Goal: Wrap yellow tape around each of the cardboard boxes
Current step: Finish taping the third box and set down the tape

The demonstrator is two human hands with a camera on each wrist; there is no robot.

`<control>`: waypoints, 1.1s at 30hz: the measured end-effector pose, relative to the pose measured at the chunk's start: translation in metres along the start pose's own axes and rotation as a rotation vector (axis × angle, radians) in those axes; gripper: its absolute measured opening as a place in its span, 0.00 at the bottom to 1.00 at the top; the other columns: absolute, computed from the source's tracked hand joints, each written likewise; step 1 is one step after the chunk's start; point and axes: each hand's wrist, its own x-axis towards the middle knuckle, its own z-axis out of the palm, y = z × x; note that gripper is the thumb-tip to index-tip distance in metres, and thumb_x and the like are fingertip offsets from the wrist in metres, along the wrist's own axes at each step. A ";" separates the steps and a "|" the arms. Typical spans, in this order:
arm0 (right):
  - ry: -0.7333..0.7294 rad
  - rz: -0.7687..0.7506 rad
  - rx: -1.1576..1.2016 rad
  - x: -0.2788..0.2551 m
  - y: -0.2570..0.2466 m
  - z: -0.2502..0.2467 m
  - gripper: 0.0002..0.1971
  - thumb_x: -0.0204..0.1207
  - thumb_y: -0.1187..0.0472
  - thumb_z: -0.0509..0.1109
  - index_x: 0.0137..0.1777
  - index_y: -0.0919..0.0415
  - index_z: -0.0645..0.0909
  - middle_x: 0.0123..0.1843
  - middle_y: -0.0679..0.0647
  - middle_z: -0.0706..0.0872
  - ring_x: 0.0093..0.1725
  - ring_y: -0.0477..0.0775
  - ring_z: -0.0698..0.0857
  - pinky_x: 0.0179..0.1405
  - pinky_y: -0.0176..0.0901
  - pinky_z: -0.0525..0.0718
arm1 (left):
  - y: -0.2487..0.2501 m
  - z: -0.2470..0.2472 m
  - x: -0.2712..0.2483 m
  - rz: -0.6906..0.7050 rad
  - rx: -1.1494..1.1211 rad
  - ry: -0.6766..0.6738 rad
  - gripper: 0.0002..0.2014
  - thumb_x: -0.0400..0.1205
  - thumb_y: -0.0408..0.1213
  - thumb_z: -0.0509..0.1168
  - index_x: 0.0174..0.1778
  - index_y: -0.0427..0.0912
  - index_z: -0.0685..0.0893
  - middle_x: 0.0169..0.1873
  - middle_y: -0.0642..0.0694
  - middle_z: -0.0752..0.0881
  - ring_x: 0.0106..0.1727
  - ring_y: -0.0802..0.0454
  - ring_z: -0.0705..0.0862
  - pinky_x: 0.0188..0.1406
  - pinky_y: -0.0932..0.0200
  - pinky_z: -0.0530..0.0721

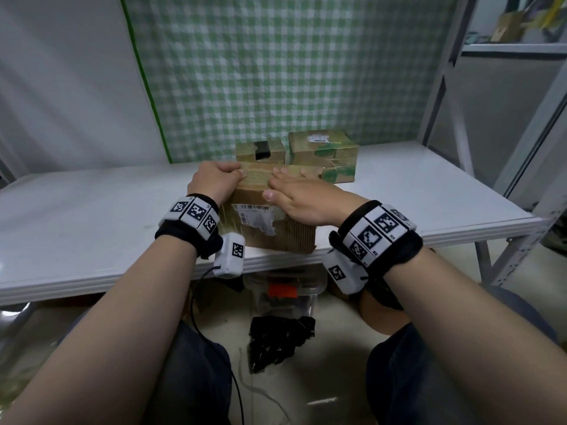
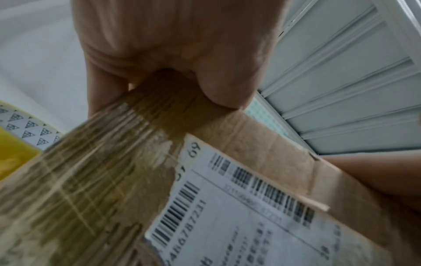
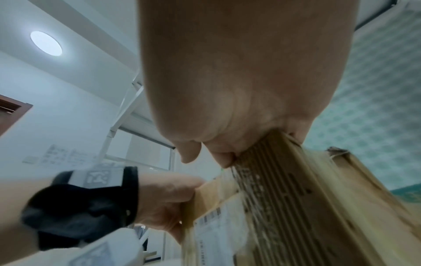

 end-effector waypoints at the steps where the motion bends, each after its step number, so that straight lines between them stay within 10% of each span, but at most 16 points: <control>1: 0.000 -0.007 -0.016 -0.004 -0.003 0.000 0.31 0.92 0.43 0.45 0.88 0.62 0.59 0.91 0.60 0.51 0.90 0.55 0.50 0.89 0.54 0.46 | 0.000 0.000 -0.001 -0.001 -0.002 0.000 0.16 0.78 0.54 0.72 0.63 0.61 0.90 0.71 0.50 0.86 0.69 0.46 0.83 0.74 0.48 0.79; 5: 0.104 0.002 -0.022 -0.022 -0.015 -0.006 0.22 0.91 0.46 0.53 0.71 0.56 0.82 0.74 0.60 0.83 0.69 0.58 0.84 0.67 0.50 0.82 | 0.001 -0.002 -0.004 -0.003 0.004 0.002 0.16 0.80 0.54 0.71 0.63 0.62 0.90 0.71 0.50 0.85 0.70 0.46 0.83 0.74 0.50 0.78; 7: 0.166 0.017 0.133 -0.033 -0.018 -0.017 0.18 0.90 0.47 0.59 0.59 0.52 0.89 0.44 0.53 0.92 0.36 0.48 0.87 0.34 0.38 0.82 | 0.002 -0.002 -0.005 -0.002 -0.004 -0.003 0.15 0.80 0.53 0.71 0.63 0.62 0.90 0.71 0.51 0.85 0.70 0.47 0.83 0.74 0.50 0.78; 9: 0.230 0.038 0.406 -0.041 -0.017 -0.026 0.14 0.88 0.51 0.65 0.54 0.54 0.91 0.35 0.47 0.89 0.24 0.40 0.82 0.23 0.32 0.79 | 0.003 -0.003 -0.007 -0.001 -0.023 -0.005 0.16 0.80 0.53 0.71 0.63 0.62 0.90 0.71 0.51 0.85 0.70 0.47 0.83 0.75 0.49 0.78; 14: 0.675 0.243 0.624 -0.028 0.010 -0.024 0.12 0.86 0.51 0.67 0.59 0.52 0.90 0.53 0.41 0.91 0.51 0.44 0.88 0.54 0.47 0.87 | 0.001 -0.004 -0.012 0.015 -0.049 -0.003 0.16 0.81 0.54 0.70 0.65 0.61 0.89 0.72 0.51 0.85 0.72 0.47 0.81 0.77 0.48 0.76; 17: 0.452 0.422 0.602 -0.018 0.029 -0.006 0.29 0.87 0.40 0.60 0.84 0.53 0.70 0.77 0.50 0.80 0.67 0.54 0.85 0.62 0.53 0.86 | -0.001 -0.007 -0.016 0.032 -0.063 0.002 0.17 0.81 0.55 0.69 0.65 0.61 0.89 0.71 0.53 0.85 0.72 0.48 0.81 0.78 0.47 0.75; 20: 0.375 0.369 0.760 -0.012 0.029 0.010 0.33 0.89 0.41 0.57 0.89 0.55 0.60 0.83 0.54 0.72 0.65 0.55 0.84 0.44 0.32 0.87 | -0.003 -0.009 -0.019 0.055 -0.021 0.043 0.17 0.83 0.55 0.67 0.67 0.62 0.88 0.71 0.50 0.85 0.72 0.45 0.81 0.76 0.47 0.76; 22: 0.462 0.333 0.768 -0.011 0.028 0.009 0.31 0.89 0.43 0.58 0.88 0.56 0.61 0.85 0.53 0.70 0.74 0.54 0.79 0.59 0.32 0.81 | 0.000 -0.009 -0.026 0.088 0.053 0.089 0.19 0.86 0.54 0.64 0.72 0.60 0.83 0.73 0.47 0.83 0.73 0.42 0.80 0.75 0.48 0.76; 24: 0.560 0.303 0.804 -0.011 0.030 0.005 0.28 0.89 0.45 0.60 0.86 0.54 0.65 0.82 0.52 0.73 0.76 0.54 0.78 0.73 0.47 0.79 | 0.003 -0.009 -0.031 0.114 0.030 0.117 0.21 0.88 0.52 0.61 0.77 0.57 0.77 0.74 0.46 0.81 0.72 0.43 0.80 0.72 0.48 0.77; 28: 0.688 0.317 1.000 -0.014 0.034 0.004 0.10 0.86 0.51 0.66 0.63 0.51 0.81 0.60 0.47 0.84 0.55 0.56 0.89 0.55 0.64 0.91 | 0.008 -0.012 -0.035 0.049 -0.164 0.182 0.20 0.85 0.48 0.60 0.73 0.49 0.73 0.58 0.50 0.84 0.61 0.45 0.83 0.65 0.46 0.81; 33: 0.671 0.312 0.919 -0.018 0.031 0.011 0.10 0.85 0.51 0.68 0.46 0.55 0.85 0.47 0.49 0.88 0.49 0.58 0.90 0.56 0.63 0.90 | 0.000 -0.013 -0.030 -0.098 -0.203 0.065 0.38 0.77 0.72 0.59 0.77 0.51 0.68 0.74 0.43 0.77 0.69 0.41 0.79 0.72 0.38 0.78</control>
